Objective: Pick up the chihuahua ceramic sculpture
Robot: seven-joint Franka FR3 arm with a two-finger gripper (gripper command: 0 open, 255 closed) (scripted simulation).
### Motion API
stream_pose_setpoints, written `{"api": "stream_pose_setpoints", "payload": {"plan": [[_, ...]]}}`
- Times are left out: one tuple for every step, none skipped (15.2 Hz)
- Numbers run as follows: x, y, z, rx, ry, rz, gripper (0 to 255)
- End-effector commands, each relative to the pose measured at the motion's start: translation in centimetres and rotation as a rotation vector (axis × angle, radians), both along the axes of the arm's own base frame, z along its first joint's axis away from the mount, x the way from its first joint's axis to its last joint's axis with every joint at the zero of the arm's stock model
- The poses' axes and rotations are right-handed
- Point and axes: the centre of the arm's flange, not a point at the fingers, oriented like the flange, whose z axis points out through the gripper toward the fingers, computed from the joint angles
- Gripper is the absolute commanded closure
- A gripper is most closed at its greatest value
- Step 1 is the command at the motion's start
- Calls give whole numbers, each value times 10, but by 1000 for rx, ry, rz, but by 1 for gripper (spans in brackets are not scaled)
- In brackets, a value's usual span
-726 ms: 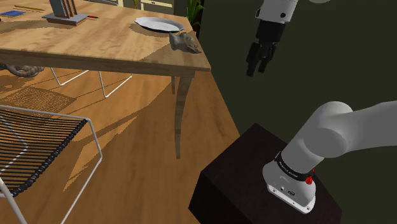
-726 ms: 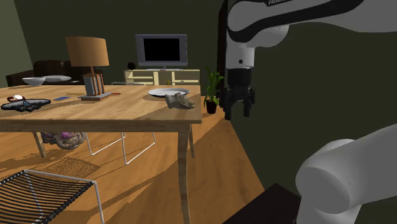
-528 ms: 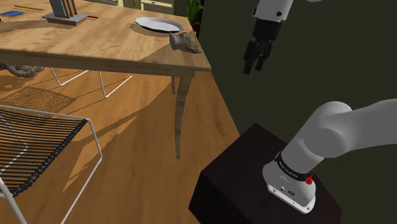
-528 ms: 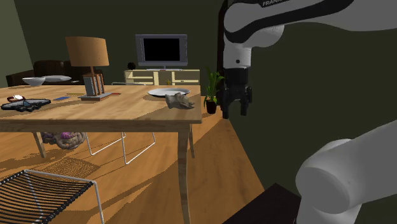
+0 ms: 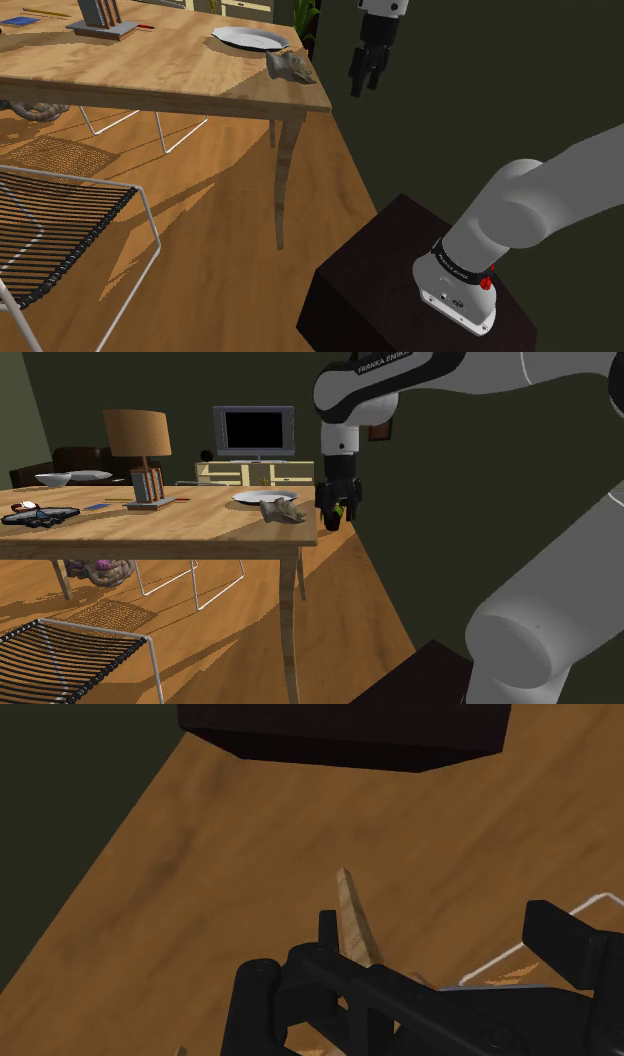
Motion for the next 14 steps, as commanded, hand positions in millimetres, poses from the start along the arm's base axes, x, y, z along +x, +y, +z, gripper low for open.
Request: {"api": "stream_pose_setpoints", "payload": {"plan": [[26, 4, 1, -13, -11, 35, 0], [38, 6, 3, -20, -17, 52, 0], [50, 8, 4, -27, -22, 69, 0], [63, 10, 5, -33, -27, 86, 0], [75, 13, 7, -40, -33, 103, 0], [87, 15, 8, -46, -38, 120, 0], [99, 18, 9, -53, -43, 136, 0], [111, 21, 11, -59, -49, 153, 0], [123, 25, 12, -66, -54, 170, 0], [135, 28, 14, -73, -59, 187, 0], [147, 32, 16, -79, -65, 204, 0], [158, 36, 17, -86, -70, 221, 0], [166, 38, 18, -90, -73, 232, 0], [166, 38, 13, -90, -73, 232, 0]]}}
